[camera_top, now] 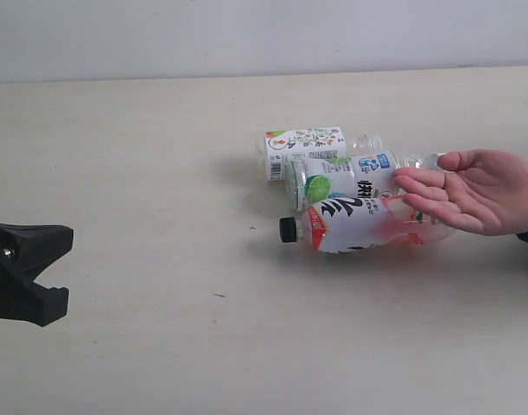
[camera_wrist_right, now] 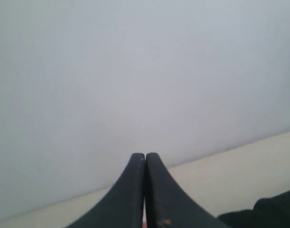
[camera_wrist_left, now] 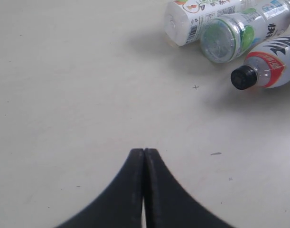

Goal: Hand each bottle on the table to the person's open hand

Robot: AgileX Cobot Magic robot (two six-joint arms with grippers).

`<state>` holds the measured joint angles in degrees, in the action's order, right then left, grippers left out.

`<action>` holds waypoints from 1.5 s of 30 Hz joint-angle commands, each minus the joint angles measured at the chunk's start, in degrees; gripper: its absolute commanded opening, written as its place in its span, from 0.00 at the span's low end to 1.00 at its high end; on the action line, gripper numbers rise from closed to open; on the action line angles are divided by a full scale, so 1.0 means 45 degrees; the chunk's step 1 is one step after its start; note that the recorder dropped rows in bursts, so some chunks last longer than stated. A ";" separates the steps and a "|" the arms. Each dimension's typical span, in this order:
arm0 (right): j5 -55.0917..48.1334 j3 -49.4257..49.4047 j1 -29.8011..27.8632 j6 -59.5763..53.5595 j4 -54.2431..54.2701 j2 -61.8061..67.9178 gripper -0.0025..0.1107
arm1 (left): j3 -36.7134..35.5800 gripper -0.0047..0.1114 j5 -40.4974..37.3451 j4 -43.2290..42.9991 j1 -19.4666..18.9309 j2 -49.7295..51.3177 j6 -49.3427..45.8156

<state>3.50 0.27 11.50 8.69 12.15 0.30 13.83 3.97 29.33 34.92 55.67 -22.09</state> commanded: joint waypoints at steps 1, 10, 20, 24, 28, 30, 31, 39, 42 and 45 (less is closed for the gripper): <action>0.2032 -0.0059 -0.0047 0.0567 -0.0019 -0.0066 0.02 | -0.0066 0.04 0.0112 -0.0106 0.0040 -0.0083 -0.0032; 0.2680 0.2093 -0.0047 0.0989 -0.0063 0.0857 0.02 | -0.0066 0.04 0.0112 -0.0106 0.0040 -0.0083 -0.0032; 0.2620 0.6348 -0.0047 0.0089 -0.0157 0.7807 0.02 | -0.0066 0.04 0.0112 -0.0106 0.0040 -0.0083 -0.0032; 0.1191 0.8439 -0.0047 0.0089 -0.0442 1.1159 0.02 | -0.0066 0.04 0.0112 -0.0106 0.0040 -0.0083 -0.0032; -0.1443 1.1111 -0.0047 0.0089 -0.1520 1.4036 0.02 | -0.0066 0.04 0.0112 -0.0106 0.0040 -0.0083 -0.0032; -0.3416 1.2642 -0.0047 0.0089 -0.1944 1.5171 0.02 | -0.0066 0.04 0.0112 -0.0106 0.0040 -0.0083 -0.0032; -0.4419 1.3392 -0.0047 0.0064 -0.2229 1.5746 0.02 | -0.0066 0.04 0.0112 -0.0106 0.0040 -0.0083 -0.0032; -1.0912 1.7763 -0.0047 -0.5273 -0.1382 1.8946 0.02 | -0.0066 0.04 0.0112 -0.0106 0.0040 -0.0083 -0.0032; -1.2701 1.8624 -0.0047 -0.8302 0.1054 1.9630 0.02 | -0.0066 0.04 0.0112 -0.0106 0.0040 -0.0083 -0.0032; -1.3510 1.9058 0.0176 -0.9950 0.2643 2.0260 0.02 | -0.0066 0.04 0.0112 -0.0106 0.0040 -0.0083 -0.0032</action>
<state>-53.44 84.08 11.50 -28.00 17.80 89.33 13.83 3.97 29.08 34.92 55.67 -22.09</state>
